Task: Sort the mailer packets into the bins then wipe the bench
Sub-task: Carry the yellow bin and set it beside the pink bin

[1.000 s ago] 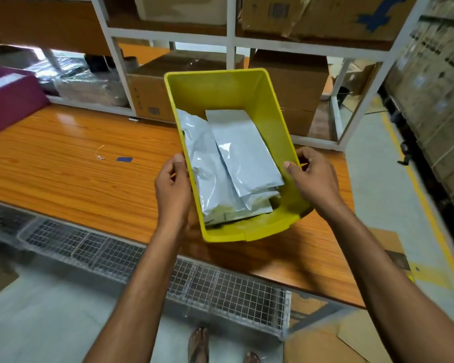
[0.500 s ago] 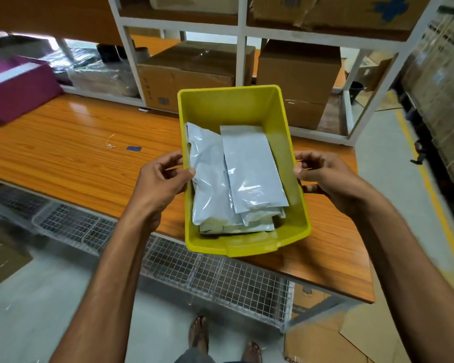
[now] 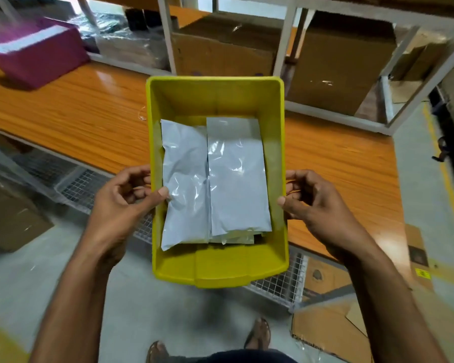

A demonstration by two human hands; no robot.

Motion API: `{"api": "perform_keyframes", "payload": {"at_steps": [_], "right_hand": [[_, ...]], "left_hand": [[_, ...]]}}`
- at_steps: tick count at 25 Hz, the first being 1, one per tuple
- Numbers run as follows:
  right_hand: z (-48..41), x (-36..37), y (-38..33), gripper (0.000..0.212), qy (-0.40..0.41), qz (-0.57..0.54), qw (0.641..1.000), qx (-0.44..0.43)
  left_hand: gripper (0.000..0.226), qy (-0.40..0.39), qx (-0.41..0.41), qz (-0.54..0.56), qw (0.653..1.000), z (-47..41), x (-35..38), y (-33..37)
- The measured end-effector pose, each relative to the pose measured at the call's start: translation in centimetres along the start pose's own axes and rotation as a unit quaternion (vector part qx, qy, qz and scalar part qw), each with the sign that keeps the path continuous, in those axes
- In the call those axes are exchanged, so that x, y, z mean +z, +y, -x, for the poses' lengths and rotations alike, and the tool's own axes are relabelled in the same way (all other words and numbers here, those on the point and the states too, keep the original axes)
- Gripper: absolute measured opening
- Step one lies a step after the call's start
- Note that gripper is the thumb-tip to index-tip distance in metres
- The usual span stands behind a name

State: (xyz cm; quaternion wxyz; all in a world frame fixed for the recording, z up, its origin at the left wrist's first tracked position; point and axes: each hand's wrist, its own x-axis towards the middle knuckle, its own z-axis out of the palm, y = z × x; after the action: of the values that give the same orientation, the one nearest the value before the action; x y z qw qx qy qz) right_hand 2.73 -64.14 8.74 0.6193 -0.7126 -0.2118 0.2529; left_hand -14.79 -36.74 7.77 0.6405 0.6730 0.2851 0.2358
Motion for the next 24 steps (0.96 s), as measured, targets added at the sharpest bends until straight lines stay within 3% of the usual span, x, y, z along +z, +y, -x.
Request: {"api": "perform_keyframes", "payload": {"at_steps": [4, 9, 13, 24], "right_hand": [[0.0, 8.7, 0.1, 0.036, -0.021, 0.018, 0.999, 0.035], [-1.1, 23.0, 1.2, 0.031, -0.025, 0.171, 0.984, 0.052], [-2.8, 32.4, 0.3, 0.026, -0.031, 0.201, 0.977, 0.056], [-17.4, 46.6, -3.1, 0.031, 0.035, 0.258, 0.965, -0.022]], "left_hand": [[0.04, 0.02, -0.042, -0.025, 0.999, 1.7, -8.8, -1.2], [0.039, 0.049, -0.077, -0.112, 0.99, 2.3, -22.0, -3.7], [0.036, 0.083, -0.082, -0.153, 0.981, 1.0, -30.4, -4.6], [0.034, 0.144, -0.023, -0.226, 0.963, -14.1, -41.4, -3.8]]}}
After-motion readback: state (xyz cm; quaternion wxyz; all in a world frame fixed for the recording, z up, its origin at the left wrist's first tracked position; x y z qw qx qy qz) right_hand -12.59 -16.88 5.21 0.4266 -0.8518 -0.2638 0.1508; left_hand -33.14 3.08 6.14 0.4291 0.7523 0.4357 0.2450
